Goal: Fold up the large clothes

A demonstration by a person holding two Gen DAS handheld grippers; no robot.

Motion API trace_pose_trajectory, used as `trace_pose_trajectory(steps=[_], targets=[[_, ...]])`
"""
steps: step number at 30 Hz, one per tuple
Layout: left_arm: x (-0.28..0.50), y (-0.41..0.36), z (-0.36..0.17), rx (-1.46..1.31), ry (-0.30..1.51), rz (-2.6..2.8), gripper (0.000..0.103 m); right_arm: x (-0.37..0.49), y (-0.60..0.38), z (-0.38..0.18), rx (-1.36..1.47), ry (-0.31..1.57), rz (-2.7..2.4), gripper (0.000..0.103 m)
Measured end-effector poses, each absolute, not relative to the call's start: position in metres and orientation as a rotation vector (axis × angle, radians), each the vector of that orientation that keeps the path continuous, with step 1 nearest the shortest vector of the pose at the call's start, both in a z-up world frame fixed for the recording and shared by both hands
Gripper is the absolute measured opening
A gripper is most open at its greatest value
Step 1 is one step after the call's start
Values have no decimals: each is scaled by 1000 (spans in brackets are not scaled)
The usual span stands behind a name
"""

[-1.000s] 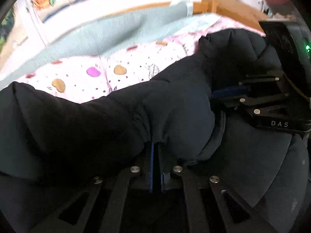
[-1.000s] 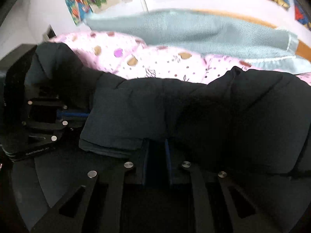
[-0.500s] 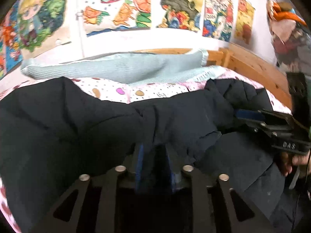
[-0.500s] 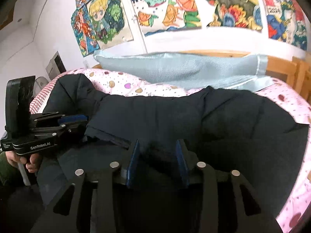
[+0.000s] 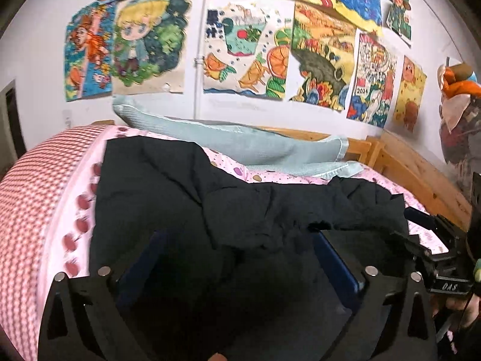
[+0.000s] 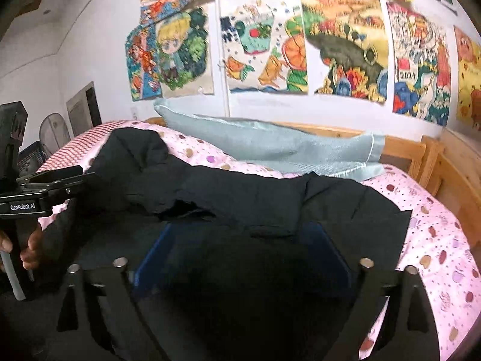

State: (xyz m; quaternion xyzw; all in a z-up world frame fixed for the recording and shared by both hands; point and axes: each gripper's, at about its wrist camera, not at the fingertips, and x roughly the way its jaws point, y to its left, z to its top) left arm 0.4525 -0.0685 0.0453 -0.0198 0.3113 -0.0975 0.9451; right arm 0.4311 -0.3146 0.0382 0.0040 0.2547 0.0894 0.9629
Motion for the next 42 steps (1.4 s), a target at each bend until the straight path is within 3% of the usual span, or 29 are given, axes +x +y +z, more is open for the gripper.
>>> trace_pose_trajectory(steps=[20,42], targets=[[268,-97,89,53,448,-201,103,270,-328,71,81,498,97,97],[206,-66,68,93,455,-177,103,175,-302,58,48,407,93,101]])
